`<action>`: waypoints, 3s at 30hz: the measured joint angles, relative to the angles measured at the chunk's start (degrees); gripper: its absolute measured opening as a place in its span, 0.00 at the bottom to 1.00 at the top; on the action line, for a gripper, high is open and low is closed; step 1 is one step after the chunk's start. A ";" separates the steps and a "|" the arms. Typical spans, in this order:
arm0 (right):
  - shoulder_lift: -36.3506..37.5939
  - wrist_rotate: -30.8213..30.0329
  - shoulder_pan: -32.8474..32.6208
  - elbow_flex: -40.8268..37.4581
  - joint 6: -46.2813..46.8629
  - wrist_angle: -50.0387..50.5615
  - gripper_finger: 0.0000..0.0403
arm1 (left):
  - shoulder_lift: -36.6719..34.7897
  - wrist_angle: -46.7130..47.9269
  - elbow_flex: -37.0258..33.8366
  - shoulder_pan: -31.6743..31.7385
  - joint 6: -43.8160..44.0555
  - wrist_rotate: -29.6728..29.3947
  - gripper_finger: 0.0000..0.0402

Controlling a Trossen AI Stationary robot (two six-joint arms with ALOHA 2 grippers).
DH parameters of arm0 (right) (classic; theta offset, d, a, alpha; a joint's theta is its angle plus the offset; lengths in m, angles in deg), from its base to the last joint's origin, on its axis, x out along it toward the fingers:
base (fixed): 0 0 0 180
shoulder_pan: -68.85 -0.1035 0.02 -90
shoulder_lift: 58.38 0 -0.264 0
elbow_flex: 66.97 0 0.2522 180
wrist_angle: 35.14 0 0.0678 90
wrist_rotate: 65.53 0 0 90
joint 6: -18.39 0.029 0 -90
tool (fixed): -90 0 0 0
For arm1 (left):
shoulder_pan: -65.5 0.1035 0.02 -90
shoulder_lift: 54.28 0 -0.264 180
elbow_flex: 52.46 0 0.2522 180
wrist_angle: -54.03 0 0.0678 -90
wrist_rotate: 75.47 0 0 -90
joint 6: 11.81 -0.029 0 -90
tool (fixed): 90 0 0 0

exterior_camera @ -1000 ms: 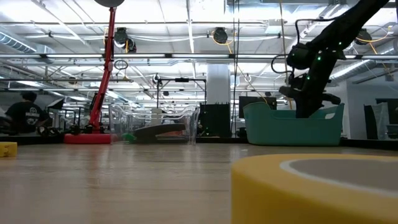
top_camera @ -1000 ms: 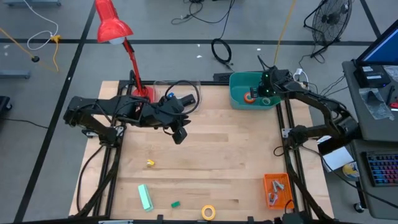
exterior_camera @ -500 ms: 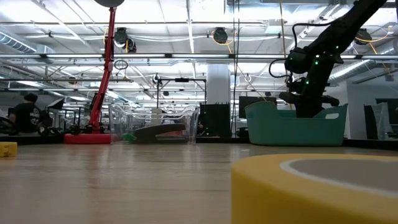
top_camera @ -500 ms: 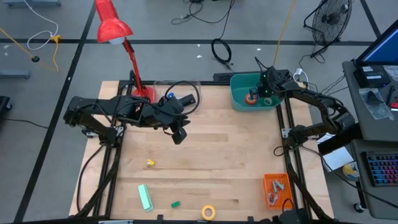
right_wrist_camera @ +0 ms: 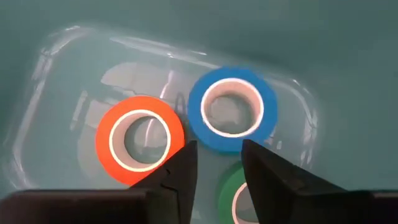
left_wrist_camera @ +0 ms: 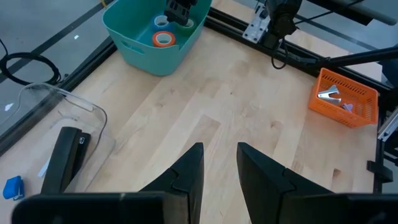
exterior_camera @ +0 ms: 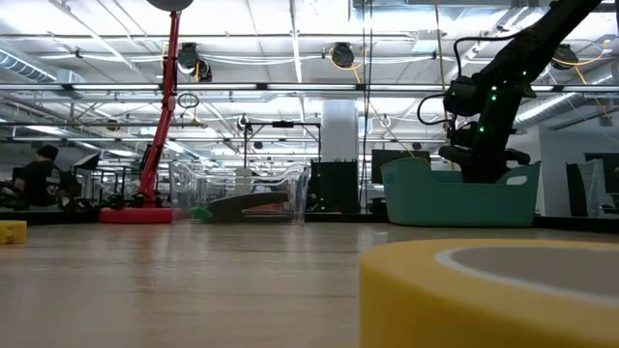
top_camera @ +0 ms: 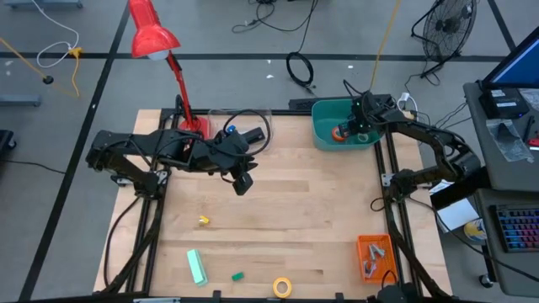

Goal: Pick and place Stapler, Stapler remover, tape
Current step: Put the big light blue stapler into the transparent bin

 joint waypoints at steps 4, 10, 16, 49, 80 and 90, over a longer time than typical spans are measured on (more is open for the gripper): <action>0.36 0.10 -0.15 0.00 0.08 0.04 0.35 | 0.00 -0.02 0.00 -0.01 0.00 0.00 0.24; 4.16 5.14 -0.15 0.00 1.44 -2.27 0.38 | -0.02 -0.05 0.00 -0.26 0.00 -0.01 0.24; 12.28 16.48 -0.57 0.00 7.33 -7.68 0.36 | -0.02 -0.26 0.00 -0.24 -0.37 -0.02 0.24; 38.66 38.10 -36.67 -0.04 34.29 -14.58 0.35 | -0.02 17.35 0.01 -0.15 -2.09 20.92 0.24; 36.24 37.38 -60.89 -0.07 32.72 -14.56 0.35 | 8.19 -10.13 -22.45 -32.11 90.78 36.96 0.24; 36.24 37.38 -62.16 -0.07 31.65 -14.53 0.35 | 11.67 -2.73 -20.13 -39.76 97.40 42.17 0.24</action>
